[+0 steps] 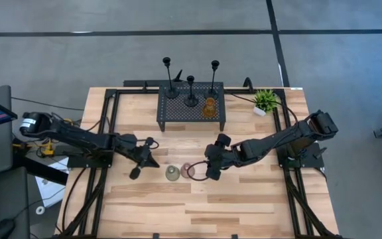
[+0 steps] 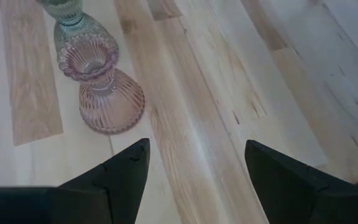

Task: Pick & Place candle stick holders
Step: Put the green glass candle holder on the shelf

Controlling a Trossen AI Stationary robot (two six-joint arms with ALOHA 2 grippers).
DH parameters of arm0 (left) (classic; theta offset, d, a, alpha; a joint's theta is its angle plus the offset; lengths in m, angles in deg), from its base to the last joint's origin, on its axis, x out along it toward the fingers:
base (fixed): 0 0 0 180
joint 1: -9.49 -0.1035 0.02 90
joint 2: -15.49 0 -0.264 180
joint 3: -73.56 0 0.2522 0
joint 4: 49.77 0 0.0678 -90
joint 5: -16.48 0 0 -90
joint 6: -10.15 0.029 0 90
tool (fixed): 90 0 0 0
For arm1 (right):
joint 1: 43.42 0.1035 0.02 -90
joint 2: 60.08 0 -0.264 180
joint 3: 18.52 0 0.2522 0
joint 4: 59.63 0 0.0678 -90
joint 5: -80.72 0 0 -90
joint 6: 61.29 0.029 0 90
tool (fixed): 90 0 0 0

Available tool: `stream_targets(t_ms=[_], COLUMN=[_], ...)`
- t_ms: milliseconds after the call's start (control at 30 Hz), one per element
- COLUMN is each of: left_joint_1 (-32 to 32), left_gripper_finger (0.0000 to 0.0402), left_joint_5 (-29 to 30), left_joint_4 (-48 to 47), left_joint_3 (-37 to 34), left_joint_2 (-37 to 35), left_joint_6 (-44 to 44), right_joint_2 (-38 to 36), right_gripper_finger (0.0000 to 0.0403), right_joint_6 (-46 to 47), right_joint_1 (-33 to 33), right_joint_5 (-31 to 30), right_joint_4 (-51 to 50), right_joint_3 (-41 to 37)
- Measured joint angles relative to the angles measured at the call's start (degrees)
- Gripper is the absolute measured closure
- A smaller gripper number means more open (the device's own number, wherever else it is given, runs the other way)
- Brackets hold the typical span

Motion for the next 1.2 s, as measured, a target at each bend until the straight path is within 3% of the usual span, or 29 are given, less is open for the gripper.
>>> stream_targets(t_ms=[200,800,1200], left_joint_1=[0.0,1.1,1.7], left_gripper_finger=[0.0372,0.0209,0.0139], left_joint_5=[0.0,0.0,0.0], left_joint_4=[6.7,23.2,31.9], left_joint_3=[0.0,0.0,0.0], left_joint_2=[5.2,19.5,25.0], left_joint_6=[-0.7,-1.4,-3.1], right_joint_2=[0.0,0.0,0.0], right_gripper_finger=[0.0148,0.0148,0.0148], right_joint_6=[0.0,-0.1,-0.1], right_joint_1=[-0.1,-0.1,-0.1], right_joint_5=[0.0,-0.1,-0.1], right_joint_4=[0.0,0.0,0.0], right_joint_3=[0.0,0.0,0.0])
